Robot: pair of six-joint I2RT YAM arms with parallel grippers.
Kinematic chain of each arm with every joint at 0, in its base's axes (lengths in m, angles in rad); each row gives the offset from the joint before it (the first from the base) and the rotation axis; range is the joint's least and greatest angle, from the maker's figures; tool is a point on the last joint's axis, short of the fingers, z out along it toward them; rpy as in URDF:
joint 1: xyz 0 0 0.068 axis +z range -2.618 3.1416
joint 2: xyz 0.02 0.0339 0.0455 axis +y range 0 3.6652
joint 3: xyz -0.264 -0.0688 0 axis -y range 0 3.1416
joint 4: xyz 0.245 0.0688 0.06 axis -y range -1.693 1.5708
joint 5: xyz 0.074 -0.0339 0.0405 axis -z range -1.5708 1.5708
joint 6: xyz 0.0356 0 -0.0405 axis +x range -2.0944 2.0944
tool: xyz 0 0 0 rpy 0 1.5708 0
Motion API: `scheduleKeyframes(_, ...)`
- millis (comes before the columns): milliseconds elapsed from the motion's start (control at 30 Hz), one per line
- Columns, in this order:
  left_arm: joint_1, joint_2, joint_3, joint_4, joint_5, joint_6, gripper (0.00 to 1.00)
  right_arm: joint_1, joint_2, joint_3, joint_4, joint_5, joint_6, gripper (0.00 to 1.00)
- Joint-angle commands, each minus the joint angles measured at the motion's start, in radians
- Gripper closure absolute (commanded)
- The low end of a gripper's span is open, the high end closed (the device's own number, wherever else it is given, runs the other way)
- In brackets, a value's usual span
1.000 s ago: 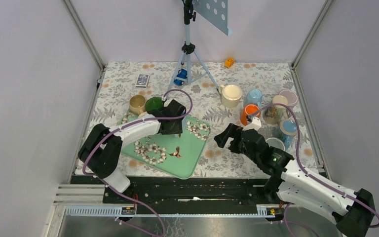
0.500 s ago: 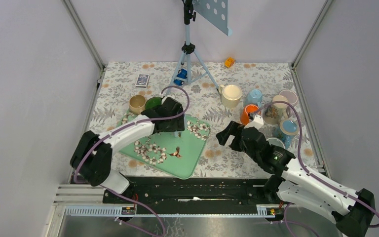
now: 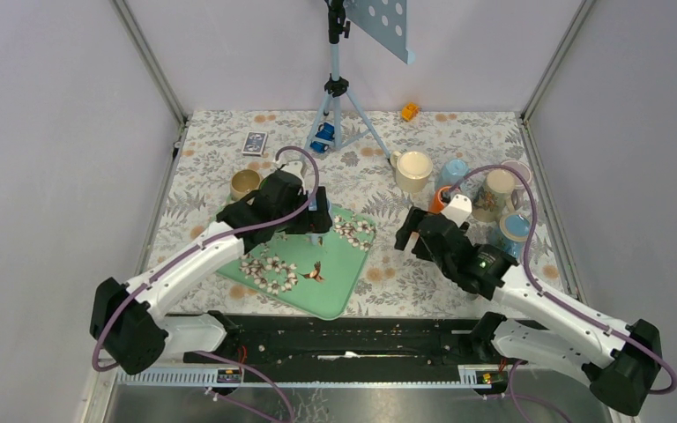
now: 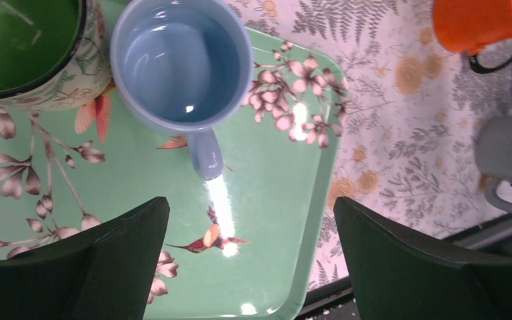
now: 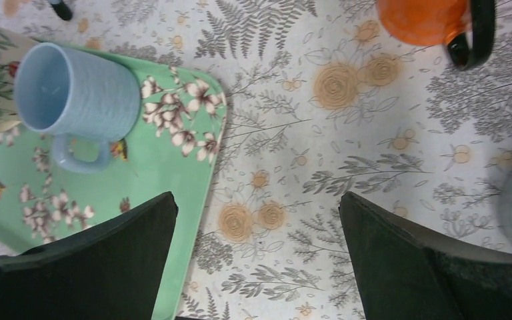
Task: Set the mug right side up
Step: Place the cup on the tray, then turn over the cup at the center of the board.
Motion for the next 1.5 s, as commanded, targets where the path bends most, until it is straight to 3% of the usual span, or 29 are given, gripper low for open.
scheduleKeyframes(0,0.004,-0.052,0.036,0.022,0.082,0.042,0.01,-0.089,0.048,0.060,-0.036,0.029,-0.083,0.00)
scheduleKeyframes(300,0.004,-0.084,0.092,0.025,0.197,0.081,0.01,-0.370,0.175,0.061,0.084,-0.079,-0.222,0.00)
scheduleKeyframes(567,0.004,-0.109,0.097,0.023,0.246,0.103,0.01,-0.523,0.313,0.055,0.227,-0.165,-0.331,0.00)
scheduleKeyframes(833,0.004,-0.140,0.087,0.015,0.266,0.113,0.01,-0.569,0.402,0.063,0.358,-0.200,-0.430,0.00)
scheduleKeyframes(1267,0.004,-0.164,0.069,0.023,0.274,0.099,0.01,-0.590,0.485,0.100,0.391,-0.361,-0.436,0.00)
scheduleKeyframes(1467,0.004,-0.164,0.052,0.046,0.284,0.082,0.01,-0.476,0.516,0.164,0.295,-0.289,-0.384,0.00)
